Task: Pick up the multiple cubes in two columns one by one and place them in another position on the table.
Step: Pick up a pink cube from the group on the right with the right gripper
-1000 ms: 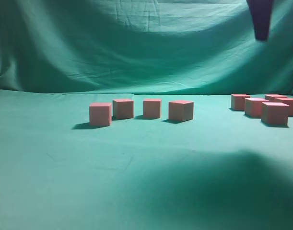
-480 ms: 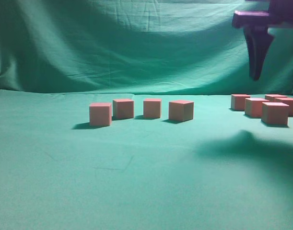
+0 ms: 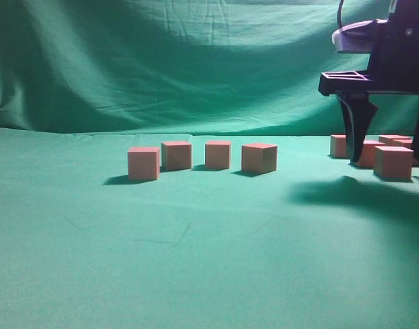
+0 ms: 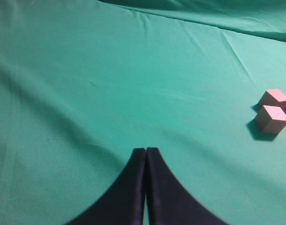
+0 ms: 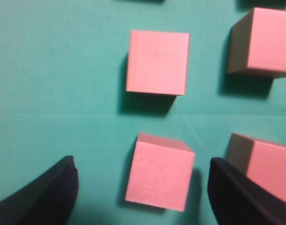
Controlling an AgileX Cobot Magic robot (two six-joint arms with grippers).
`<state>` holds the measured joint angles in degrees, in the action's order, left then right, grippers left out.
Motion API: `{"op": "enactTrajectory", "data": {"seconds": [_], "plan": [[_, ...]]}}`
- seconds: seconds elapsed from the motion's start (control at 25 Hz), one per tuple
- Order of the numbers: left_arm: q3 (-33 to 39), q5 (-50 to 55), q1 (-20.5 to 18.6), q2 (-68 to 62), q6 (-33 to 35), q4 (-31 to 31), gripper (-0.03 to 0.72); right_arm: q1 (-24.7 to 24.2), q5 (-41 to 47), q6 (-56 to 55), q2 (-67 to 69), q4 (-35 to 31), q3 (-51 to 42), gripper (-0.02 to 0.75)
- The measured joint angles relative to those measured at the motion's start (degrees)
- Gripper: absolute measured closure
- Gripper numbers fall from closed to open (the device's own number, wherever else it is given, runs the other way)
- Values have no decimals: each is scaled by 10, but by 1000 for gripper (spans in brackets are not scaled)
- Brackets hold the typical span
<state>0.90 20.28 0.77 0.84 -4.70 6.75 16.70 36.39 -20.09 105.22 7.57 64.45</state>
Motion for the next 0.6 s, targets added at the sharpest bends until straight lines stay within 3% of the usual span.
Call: {"op": "enactTrajectory", "data": {"seconds": [0.24, 0.44, 0.6], "plan": [[0, 0, 0, 0, 0, 0, 688, 0, -13, 0, 16, 0, 0, 479], [0, 0, 0, 0, 0, 0, 688, 0, 15, 0, 14, -1, 31, 478], [0, 0, 0, 0, 0, 0, 688, 15, 87, 10, -23, -2, 81, 478]]}}
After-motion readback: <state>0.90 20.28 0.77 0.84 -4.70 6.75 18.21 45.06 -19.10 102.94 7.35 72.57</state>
